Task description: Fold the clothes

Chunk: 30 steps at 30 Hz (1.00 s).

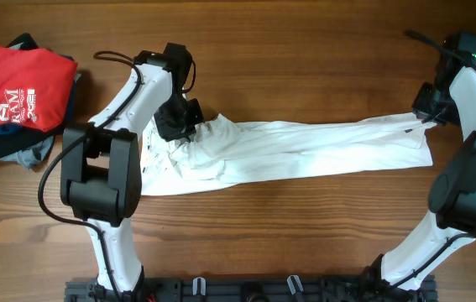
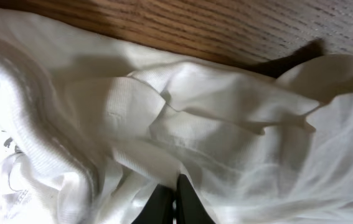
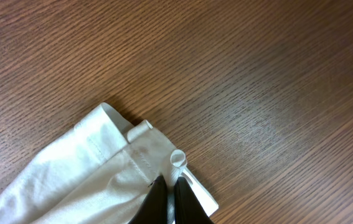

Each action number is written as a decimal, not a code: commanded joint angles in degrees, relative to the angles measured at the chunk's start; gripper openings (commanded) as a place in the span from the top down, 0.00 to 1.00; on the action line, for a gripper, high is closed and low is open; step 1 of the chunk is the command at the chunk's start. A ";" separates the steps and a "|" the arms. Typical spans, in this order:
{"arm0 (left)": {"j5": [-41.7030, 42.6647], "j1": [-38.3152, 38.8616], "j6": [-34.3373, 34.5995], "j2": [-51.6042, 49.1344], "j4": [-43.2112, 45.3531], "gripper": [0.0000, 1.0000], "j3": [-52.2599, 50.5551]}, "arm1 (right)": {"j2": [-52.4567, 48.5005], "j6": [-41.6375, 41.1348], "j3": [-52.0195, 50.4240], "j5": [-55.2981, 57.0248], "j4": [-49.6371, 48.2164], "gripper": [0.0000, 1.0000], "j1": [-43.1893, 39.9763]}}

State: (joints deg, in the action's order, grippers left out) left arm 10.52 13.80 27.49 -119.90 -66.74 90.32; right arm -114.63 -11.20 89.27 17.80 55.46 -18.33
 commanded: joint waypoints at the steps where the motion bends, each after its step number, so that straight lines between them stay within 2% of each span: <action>1: -1.01 -2.91 -0.04 5.51 1.86 0.96 2.62 | 1.14 0.70 -0.37 -0.50 -0.61 0.96 -0.39; 7: -0.94 -4.83 -0.48 10.69 5.75 0.96 2.80 | 1.14 0.70 -0.37 -1.33 -0.85 0.96 -0.39; 12: -0.98 -5.05 -2.49 14.91 16.61 0.96 2.80 | 1.14 0.70 -0.37 -1.66 -2.47 0.96 -0.39; 15: -1.09 -5.07 -6.16 18.14 23.67 0.96 2.80 | 1.14 0.63 -0.37 -6.97 -5.75 0.96 -0.39; 18: -1.38 -5.07 -6.45 18.75 24.46 0.96 2.80 | 1.14 0.48 -0.37 -10.43 -6.93 0.96 -0.39; 21: -1.40 -4.96 -6.08 18.10 20.79 0.96 2.54 | 1.14 0.33 -0.37 -10.40 -6.64 0.96 -0.39; 22: -1.40 -4.92 -6.05 17.16 20.41 0.85 2.54 | 1.14 0.31 -0.37 -10.43 -6.62 0.96 -0.39; 23: -1.38 -4.85 -5.70 15.91 20.33 0.70 2.54 | 1.14 0.31 -0.37 -10.43 -6.54 0.96 -0.39; 25: -1.38 -4.87 -3.69 13.53 20.70 0.66 2.54 | 1.14 0.31 -0.37 -10.43 -6.34 0.96 -0.39; 26: -1.36 -4.87 -2.95 11.63 21.68 0.60 2.54 | 1.14 0.31 -0.37 -10.43 -6.34 0.96 -0.39; 30: -1.38 -4.83 1.57 1.44 27.69 0.54 2.54 | 1.14 0.35 -0.37 -10.40 -5.68 0.96 -0.39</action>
State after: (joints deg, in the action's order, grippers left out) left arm 9.67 8.93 25.58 -112.84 -40.71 92.38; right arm -114.63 -11.00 89.27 8.32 49.41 -18.33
